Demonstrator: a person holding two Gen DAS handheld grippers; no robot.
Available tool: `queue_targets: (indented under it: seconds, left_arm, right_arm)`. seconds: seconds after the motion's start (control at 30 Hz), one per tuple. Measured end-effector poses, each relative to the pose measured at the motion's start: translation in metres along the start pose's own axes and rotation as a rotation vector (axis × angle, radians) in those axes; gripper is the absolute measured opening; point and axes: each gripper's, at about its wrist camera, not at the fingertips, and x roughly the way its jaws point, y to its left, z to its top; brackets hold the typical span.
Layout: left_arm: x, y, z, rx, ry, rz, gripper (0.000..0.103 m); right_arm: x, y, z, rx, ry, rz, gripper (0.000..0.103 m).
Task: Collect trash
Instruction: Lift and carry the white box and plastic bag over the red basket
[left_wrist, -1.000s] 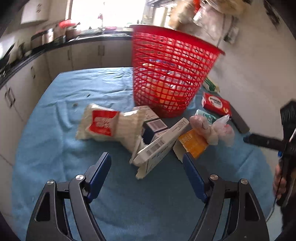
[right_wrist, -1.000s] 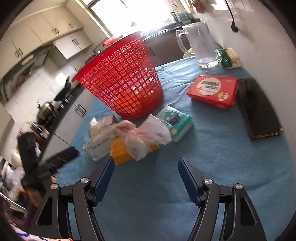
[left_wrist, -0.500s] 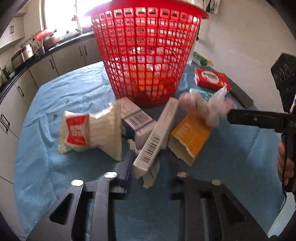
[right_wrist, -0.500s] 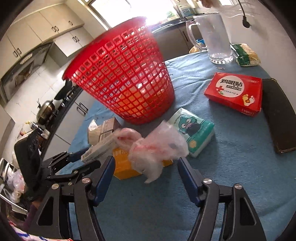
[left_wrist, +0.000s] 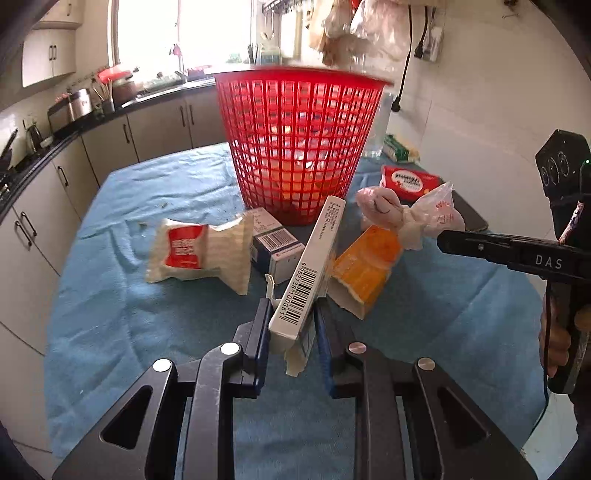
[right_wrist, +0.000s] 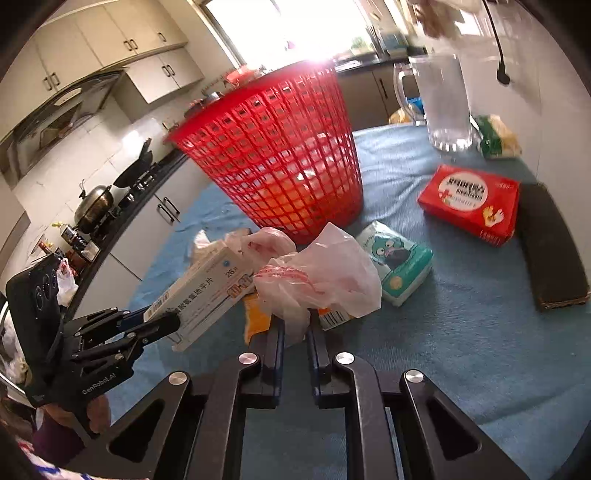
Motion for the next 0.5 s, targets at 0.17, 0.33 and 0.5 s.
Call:
queue_targets:
  seconds: [0.17,0.33,0.5]
  left_arm:
    - [-0.033,-0.009,-0.005,0.007,-0.053,0.036,0.022]
    - [-0.061,-0.016,-0.013,0.007,-0.104,0.060,0.022]
    - [-0.082,-0.019,-0.021,-0.008,-0.128,0.064,0.022]
  right_arm:
    - [-0.021,0.013,-0.008,-0.049,-0.029,-0.013,0.011]
    - [-0.039,0.023,-0.018,-0.085,-0.049,-0.026,0.011]
    - [-0.060,0.031,-0.032,-0.132,-0.072,-0.049,0.011]
